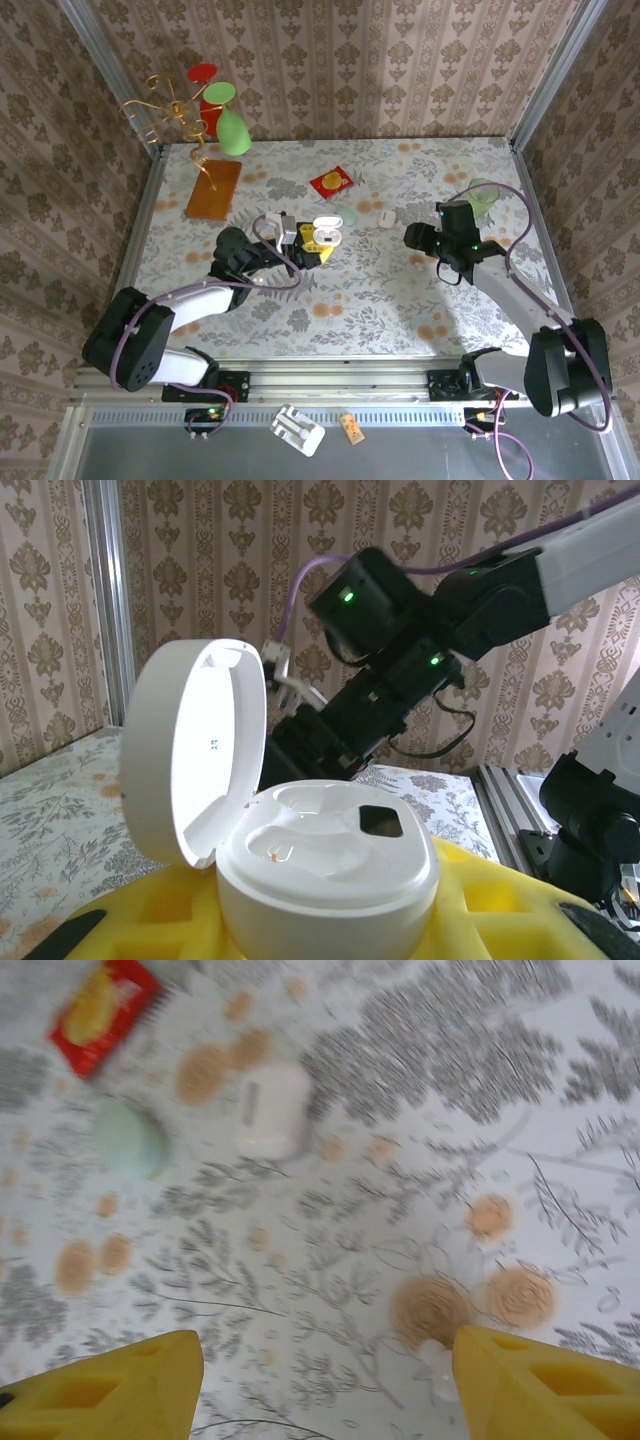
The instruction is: Insert wireless bluetooth earbuds into charging case
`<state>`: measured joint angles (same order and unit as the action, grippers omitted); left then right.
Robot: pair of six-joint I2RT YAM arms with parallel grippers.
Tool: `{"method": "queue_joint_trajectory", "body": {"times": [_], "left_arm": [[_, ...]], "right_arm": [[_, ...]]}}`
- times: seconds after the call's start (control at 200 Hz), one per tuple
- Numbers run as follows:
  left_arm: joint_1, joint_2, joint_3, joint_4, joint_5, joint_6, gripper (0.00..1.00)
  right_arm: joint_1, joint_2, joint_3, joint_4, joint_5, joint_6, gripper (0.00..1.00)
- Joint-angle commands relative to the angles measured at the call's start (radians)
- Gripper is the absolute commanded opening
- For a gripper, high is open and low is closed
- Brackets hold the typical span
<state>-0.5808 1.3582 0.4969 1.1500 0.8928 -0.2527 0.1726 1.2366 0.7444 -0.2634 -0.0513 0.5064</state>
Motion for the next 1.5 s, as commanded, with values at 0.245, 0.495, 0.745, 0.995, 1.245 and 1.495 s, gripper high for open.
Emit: {"method": "queue_joint_trajectory", "body": {"times": [0.245,0.495,0.745,0.995,1.245,1.495], "left_arm": [[0.006,-0.042,-0.005,-0.027,0.006,0.051,0.25],[0.006,-0.046,-0.010,-0.029,0.008,0.049,0.25],[0.007,-0.066,-0.015,-0.052,0.008,0.057,0.25],[0.006,-0.079,-0.015,-0.075,0.006,0.071,0.25],[0.006,-0.077,-0.014,-0.076,0.009,0.070,0.25],[0.006,-0.071,-0.012,-0.079,0.009,0.071,0.25]], "right_arm": [[-0.041,0.199,-0.008,-0.017,-0.043,0.056,0.67],[-0.041,0.267,0.002,0.012,-0.098,0.030,0.66],[-0.038,0.313,0.014,0.047,-0.173,0.011,0.63],[-0.030,0.343,0.037,0.039,-0.245,-0.016,0.62],[0.002,0.379,0.087,-0.005,-0.269,-0.053,0.61],[0.046,0.403,0.115,-0.019,-0.254,-0.107,0.62]]}}
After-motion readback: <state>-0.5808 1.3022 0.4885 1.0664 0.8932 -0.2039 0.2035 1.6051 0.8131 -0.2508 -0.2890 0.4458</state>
